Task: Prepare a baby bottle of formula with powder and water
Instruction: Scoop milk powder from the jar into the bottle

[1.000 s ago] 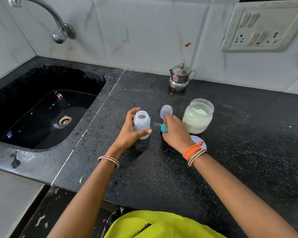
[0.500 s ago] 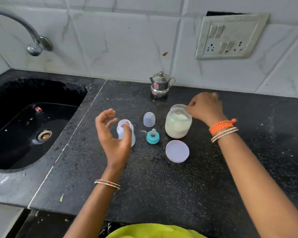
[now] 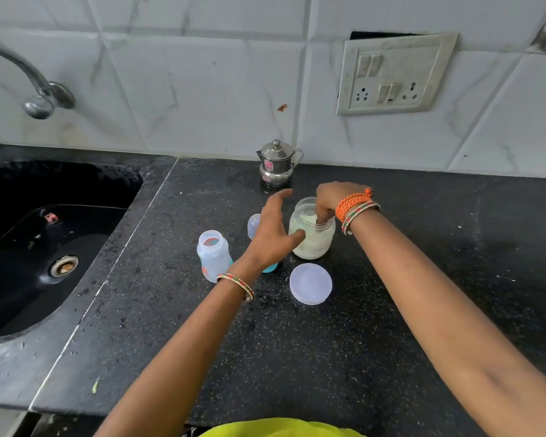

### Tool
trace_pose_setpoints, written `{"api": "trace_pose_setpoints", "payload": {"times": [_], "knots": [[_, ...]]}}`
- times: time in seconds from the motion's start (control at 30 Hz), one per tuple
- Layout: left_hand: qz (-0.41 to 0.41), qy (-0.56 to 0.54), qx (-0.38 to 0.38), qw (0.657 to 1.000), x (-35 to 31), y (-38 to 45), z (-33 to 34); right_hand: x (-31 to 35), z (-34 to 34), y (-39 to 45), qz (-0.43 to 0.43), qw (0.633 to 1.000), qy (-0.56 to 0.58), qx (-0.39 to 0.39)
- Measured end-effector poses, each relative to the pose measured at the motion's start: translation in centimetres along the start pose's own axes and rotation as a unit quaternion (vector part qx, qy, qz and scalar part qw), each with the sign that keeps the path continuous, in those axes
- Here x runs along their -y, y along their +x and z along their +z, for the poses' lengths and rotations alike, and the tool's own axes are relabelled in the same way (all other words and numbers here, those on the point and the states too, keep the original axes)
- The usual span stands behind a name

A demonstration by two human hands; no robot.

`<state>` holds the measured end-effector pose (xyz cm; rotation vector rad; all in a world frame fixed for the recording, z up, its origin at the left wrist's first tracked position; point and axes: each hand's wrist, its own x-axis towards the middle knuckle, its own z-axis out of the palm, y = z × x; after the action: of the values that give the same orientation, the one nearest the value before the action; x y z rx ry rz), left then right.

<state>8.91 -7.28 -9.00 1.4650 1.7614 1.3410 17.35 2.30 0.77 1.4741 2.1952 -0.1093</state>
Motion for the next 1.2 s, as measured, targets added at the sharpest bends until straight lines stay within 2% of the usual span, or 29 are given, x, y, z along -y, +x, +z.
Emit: {"api": "trace_pose_setpoints", "payload": {"times": [0.1, 0.2, 0.27, 0.4, 0.5, 0.6, 0.83, 0.97, 1.2], "knots": [[-0.003, 0.015, 0.024, 1.0, 0.7, 0.5, 0.4, 0.4, 0.3, 0.0, 0.016, 0.999, -0.036, -0.008], [-0.013, 0.016, 0.033, 0.999, 1.0, 0.7, 0.5, 0.6, 0.3, 0.4, 0.013, 0.999, -0.011, 0.029], [-0.016, 0.014, 0.036, 0.999, 1.1, 0.8, 0.6, 0.4, 0.5, 0.6, 0.003, 1.0, -0.001, 0.021], [-0.013, 0.015, 0.037, 0.999, 0.8, 0.8, 0.7, 0.0, 0.7, 0.2, -0.016, 0.997, 0.048, -0.056], [0.0, -0.014, 0.036, 0.999, 0.5, 0.6, 0.8, -0.4, 1.1, -0.1, -0.051, 0.976, 0.127, -0.169], [-0.006, -0.059, 0.041, 0.997, 0.2, 0.3, 0.9, -1.4, 1.9, -0.2, -0.06, 0.952, 0.141, -0.267], [-0.004, -0.053, 0.035, 0.998, 0.2, 0.3, 0.7, -2.3, 3.7, -0.3, -0.037, 0.932, 0.14, -0.332], [-0.001, -0.049, 0.035, 0.998, 0.3, 0.3, 0.7, -1.9, 4.7, -0.4, -0.054, 0.934, 0.159, -0.315], [-0.006, -0.04, 0.037, 0.999, 0.7, 0.3, 0.7, -1.6, 4.5, -0.4, -0.046, 0.939, 0.288, -0.182]]}}
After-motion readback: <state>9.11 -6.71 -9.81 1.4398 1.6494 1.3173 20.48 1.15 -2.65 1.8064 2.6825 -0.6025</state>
